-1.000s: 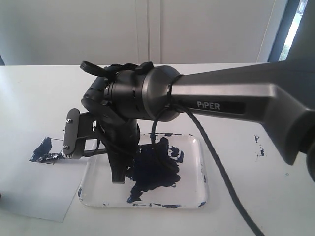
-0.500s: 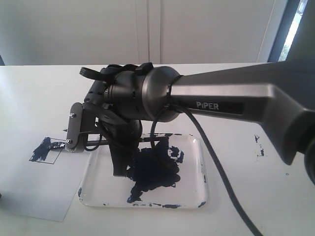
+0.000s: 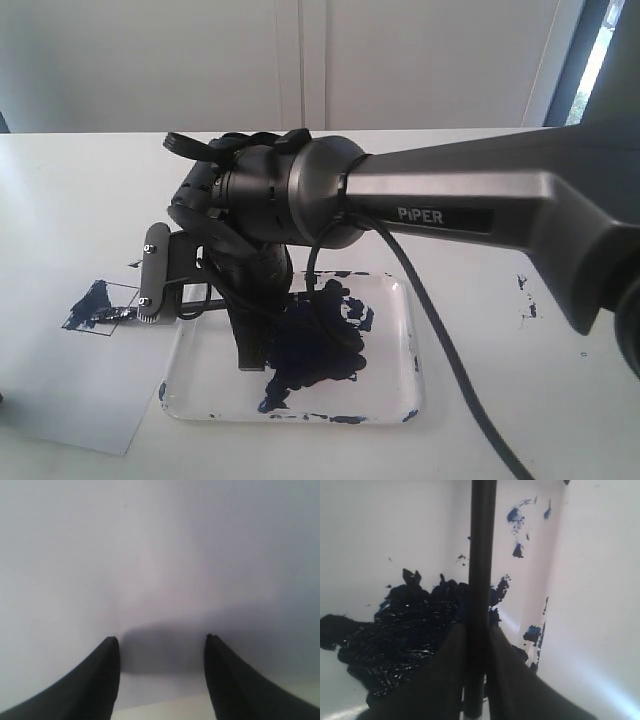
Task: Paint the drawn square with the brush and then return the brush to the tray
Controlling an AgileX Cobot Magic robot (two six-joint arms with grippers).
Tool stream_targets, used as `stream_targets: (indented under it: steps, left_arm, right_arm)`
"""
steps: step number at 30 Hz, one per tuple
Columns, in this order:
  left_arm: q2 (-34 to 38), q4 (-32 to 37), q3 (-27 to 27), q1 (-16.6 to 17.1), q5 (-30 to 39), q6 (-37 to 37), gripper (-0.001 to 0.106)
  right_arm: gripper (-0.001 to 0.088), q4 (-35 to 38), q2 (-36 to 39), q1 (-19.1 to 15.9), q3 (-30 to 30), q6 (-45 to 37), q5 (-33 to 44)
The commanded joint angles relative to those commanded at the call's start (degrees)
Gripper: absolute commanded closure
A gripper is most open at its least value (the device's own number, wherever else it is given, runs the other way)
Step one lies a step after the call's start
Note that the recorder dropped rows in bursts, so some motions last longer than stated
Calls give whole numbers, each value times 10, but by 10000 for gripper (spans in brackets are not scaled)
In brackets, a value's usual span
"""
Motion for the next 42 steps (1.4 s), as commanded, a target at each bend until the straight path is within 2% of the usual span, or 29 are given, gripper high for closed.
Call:
stream_targets:
  steps: [9,16,24,30,36,39,42]
  left_arm:
    - [0,0,0,0,0,0,489]
    - [-4,-3,0,0,5,-1,489]
    - [-69,-11,0,0,5,-11,489]
    - [-98,-45,0,0,12,-14,489]
    - [-98,-81,0,0,29,-10,489]
    - [-98,-84,0,-13,31,-7,489]
    - [-98,-84,0,-40,25,26,489]
  right_arm:
    - [868,0,0,0,0,-3,2]
    - [868,-45,0,0,0,47,-4]
    - [868,-42,0,0,0,47,-4]
    - [868,-42,0,0,0,47,-4]
    - [868,-42,0,0,0,47,-4]
    - [868,-42,0,0,0,47,-4]
    - [868,-42,0,0,0,47,-5]
